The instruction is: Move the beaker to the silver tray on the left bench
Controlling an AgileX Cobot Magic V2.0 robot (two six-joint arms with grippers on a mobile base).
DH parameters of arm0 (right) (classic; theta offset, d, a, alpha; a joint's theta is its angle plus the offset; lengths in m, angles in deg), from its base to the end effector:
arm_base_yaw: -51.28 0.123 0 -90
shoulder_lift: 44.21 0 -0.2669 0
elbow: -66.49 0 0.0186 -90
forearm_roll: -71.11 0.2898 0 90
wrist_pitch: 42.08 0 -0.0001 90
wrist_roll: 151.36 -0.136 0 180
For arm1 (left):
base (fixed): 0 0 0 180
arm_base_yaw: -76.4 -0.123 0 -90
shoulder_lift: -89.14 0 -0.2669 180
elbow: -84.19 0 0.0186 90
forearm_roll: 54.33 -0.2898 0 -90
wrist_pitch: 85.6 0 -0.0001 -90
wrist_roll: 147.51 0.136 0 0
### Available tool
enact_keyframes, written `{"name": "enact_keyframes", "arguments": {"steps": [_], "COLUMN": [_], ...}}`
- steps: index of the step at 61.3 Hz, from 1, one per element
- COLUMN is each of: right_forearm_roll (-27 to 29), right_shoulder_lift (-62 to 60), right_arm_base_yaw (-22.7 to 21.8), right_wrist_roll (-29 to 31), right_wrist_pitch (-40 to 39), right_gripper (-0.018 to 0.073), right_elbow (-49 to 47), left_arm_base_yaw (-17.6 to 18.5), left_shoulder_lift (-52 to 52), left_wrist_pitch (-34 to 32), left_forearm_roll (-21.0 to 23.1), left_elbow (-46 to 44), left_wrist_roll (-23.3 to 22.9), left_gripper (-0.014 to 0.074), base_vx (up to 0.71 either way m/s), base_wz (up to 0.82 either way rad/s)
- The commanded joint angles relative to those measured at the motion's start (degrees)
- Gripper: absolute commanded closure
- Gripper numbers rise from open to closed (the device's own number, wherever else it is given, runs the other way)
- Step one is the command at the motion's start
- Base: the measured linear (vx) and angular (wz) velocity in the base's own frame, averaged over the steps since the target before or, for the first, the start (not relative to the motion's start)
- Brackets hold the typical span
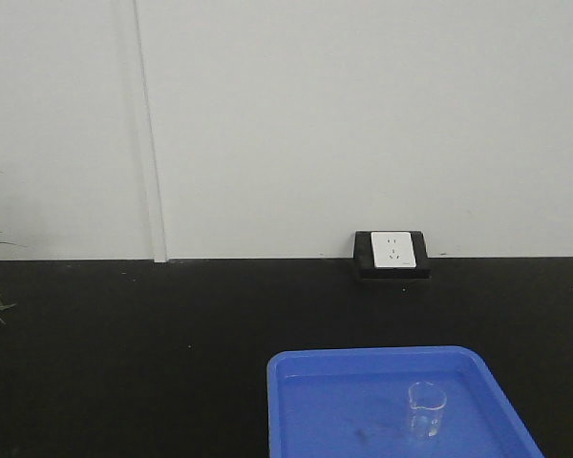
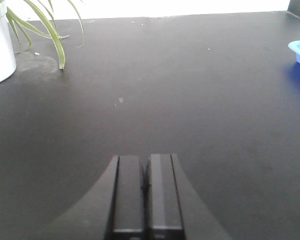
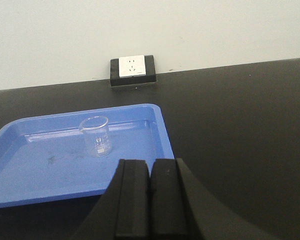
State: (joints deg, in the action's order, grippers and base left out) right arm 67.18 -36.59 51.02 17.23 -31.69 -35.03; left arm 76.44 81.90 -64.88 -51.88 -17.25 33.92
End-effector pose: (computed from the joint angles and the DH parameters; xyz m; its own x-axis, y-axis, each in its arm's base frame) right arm 0.1584 -0.0024 0.1812 -0.1094 0.1318 -0.9852 0.0315 0.9911 0.1291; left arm 0.1532 -0.0022 0.1577 -0.2843 -0.0148 -0.9586 0.0109 0.9998 -0.0187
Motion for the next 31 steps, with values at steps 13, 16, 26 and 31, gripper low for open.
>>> {"name": "enact_keyframes", "arguments": {"steps": [13, 16, 26, 31], "right_forearm_roll": [-0.3, -0.3, -0.3, -0.3], "right_shoulder_lift": [-0.6, -0.6, -0.6, -0.6], "right_arm_base_yaw": [-0.3, -0.3, -0.3, -0.3], "right_wrist_roll": [0.7, 0.7, 0.7, 0.7], "right_wrist_pitch": [-4.9, -4.9, -4.9, -4.9], "right_gripper": [0.0571, 0.0571, 0.0571, 0.0571], "right_elbow": [0.3, 0.3, 0.3, 0.3], "left_arm_base_yaw": [0.2, 0.2, 0.2, 0.2], "left_shoulder_lift": [0.5, 0.5, 0.5, 0.5], "left_wrist_pitch": [-4.5, -4.5, -4.5, -4.5], "left_forearm_roll": [0.5, 0.5, 0.5, 0.5], "left_elbow": [1.1, 1.1, 1.1, 1.1], "left_wrist_roll": [0.0, 0.0, 0.0, 0.0], "left_gripper": [0.0595, 0.0595, 0.0595, 0.0595], "base_vx": [0.00, 0.00, 0.00, 0.00], "base_wz": [0.00, 0.00, 0.00, 0.00]}}
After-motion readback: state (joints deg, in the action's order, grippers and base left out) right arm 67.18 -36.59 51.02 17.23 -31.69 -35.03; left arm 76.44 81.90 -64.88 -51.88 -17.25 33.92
